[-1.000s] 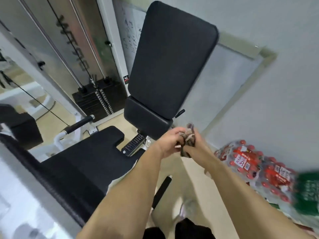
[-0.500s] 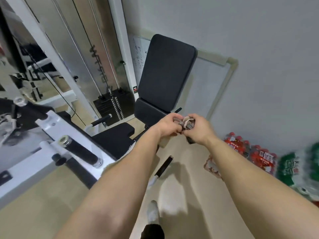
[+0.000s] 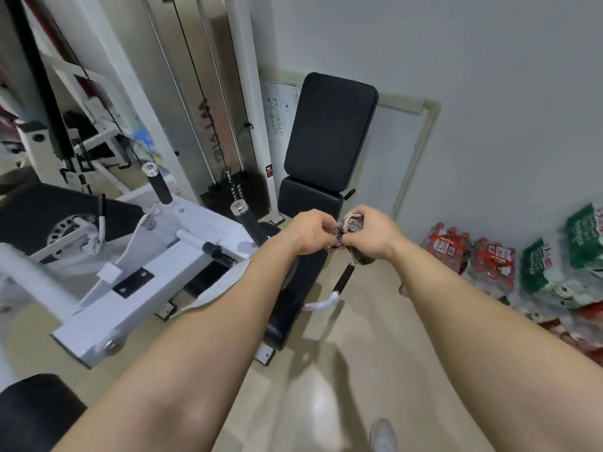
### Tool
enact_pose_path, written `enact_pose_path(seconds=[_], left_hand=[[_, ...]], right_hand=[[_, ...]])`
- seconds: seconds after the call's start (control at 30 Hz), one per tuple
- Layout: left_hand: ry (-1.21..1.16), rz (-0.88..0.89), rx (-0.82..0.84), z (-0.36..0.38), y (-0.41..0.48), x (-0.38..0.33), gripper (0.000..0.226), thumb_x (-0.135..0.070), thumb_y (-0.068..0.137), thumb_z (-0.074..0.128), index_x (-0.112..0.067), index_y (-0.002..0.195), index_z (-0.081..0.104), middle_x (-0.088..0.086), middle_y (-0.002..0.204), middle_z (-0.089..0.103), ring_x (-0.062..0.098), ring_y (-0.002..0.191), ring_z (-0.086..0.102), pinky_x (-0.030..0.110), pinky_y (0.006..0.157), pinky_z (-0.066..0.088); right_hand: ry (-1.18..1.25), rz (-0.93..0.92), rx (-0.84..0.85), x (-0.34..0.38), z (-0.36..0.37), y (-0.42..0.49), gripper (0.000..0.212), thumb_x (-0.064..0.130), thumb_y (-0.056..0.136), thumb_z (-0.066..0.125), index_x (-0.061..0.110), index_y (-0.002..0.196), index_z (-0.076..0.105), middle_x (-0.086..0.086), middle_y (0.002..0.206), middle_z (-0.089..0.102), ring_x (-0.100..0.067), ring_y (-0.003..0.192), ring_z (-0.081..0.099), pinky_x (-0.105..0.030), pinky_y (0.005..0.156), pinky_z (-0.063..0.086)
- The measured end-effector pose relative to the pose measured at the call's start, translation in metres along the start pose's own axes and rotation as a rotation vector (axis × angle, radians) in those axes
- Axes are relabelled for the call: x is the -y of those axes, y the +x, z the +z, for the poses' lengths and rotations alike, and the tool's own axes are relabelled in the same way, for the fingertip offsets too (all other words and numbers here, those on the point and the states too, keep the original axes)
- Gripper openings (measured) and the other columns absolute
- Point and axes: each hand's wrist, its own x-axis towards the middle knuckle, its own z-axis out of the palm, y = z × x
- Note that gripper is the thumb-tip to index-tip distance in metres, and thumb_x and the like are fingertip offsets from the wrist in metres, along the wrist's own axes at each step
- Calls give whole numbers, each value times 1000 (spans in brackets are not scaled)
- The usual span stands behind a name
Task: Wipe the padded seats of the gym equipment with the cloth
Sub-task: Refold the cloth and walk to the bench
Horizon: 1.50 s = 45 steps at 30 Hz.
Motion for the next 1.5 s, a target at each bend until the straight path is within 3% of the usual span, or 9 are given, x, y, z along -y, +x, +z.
enact_pose_path(seconds=[0.13,0.23,0.6,0.7,0.9,1.13,1.23,1.37,1.5], left_hand=[[79,28,48,-17,-64,30,13,-18,81,77,-28,80,70,-6,82,71,15,83,65,32,77,52],[157,36,74,-23,-107,49,9,-14,80,75,-22,84,74,1,85,74,17,81,66,30,71,50],[137,80,-1,-39,-257,139,18,-16,79,73,-33,75,70,-5,78,73,16,78,66,34,75,54],[173,93,-40,-44,-300,160,15,-15,81,69,-30,81,71,-2,84,74,16,83,67,38,80,56],[168,64,-99,-64,-373,197,17,-14,85,68,-24,99,72,2,95,72,19,89,64,34,81,53],[164,65,-135,-115,-422,263,10,-17,84,68,-27,83,71,1,86,72,22,86,66,33,78,54],[125,69,-163,-155,-437,307,11,-23,88,69,-28,78,69,-1,83,70,21,85,66,32,76,53],[74,52,-189,-215,-449,380,27,-24,92,66,-29,68,54,-1,75,62,23,79,62,28,66,42],[63,73,-161,-275,-454,445,12,-23,94,64,-22,82,61,4,82,68,23,82,62,31,68,44]], right_hand=[[-69,-12,21,43,46,-57,39,29,71,77,27,104,56,0,96,65,-21,87,63,-39,76,56],[-122,-37,33,70,76,-94,35,28,71,75,28,100,54,-2,99,63,-23,87,61,-39,75,55],[-135,-112,-56,144,168,-219,29,26,77,70,21,101,54,-4,99,55,-25,87,55,-37,71,48],[-73,-85,-73,165,200,-249,47,26,80,70,21,123,55,-4,114,55,-25,98,56,-38,82,50],[44,-31,-80,217,240,-302,84,23,80,75,15,150,30,-13,139,51,-30,122,54,-40,99,48],[162,-47,-109,289,276,-326,45,21,74,78,19,117,66,-1,101,69,-18,91,64,-14,56,40],[187,-75,-103,338,302,-321,46,24,75,79,21,119,68,1,102,70,-13,89,62,-10,59,38],[86,-116,-80,424,349,-301,34,25,80,75,21,114,68,1,96,67,-18,91,62,-22,71,40],[-35,-100,-60,509,392,-273,30,22,83,70,18,112,68,-3,97,67,-22,91,62,-29,75,45]])
